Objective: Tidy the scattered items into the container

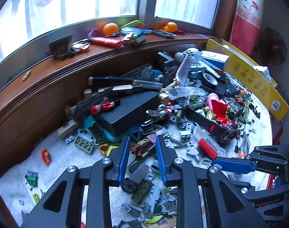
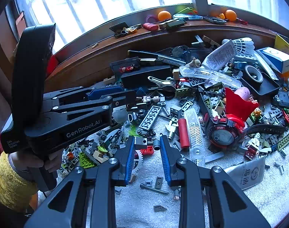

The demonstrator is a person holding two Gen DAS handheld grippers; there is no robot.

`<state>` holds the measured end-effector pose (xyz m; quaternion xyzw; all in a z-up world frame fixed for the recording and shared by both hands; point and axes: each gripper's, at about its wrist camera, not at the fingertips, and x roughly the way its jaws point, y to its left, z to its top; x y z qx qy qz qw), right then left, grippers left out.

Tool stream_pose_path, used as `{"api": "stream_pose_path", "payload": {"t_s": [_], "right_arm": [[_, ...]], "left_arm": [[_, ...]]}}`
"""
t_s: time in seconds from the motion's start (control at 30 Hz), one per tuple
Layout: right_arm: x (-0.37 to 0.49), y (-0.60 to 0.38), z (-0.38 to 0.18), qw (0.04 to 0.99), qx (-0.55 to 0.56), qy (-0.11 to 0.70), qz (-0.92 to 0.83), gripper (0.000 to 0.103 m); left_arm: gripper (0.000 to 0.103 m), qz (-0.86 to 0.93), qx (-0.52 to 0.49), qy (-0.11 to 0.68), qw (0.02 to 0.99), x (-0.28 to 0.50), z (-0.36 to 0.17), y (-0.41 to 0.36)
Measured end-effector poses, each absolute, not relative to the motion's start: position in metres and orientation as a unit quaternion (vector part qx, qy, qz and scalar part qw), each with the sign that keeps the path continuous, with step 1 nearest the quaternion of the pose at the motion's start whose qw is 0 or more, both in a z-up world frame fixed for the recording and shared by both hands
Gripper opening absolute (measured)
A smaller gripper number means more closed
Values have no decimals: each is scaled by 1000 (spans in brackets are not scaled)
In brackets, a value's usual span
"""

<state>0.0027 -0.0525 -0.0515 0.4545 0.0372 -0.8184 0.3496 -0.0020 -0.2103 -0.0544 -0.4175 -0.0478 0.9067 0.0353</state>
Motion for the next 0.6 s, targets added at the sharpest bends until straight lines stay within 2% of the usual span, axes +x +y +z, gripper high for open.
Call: {"api": "stream_pose_path", "payload": {"t_s": [0.57,0.6], "right_arm": [[-3,-47,-54,347,458,21,-818,26],[-3,-47,-53,347,457,21,-819,26]], "left_arm": [[27,889,-450,-77,25,-14,-75,-214],[20,889,-450,-78,30,-15,-75,-212]]}}
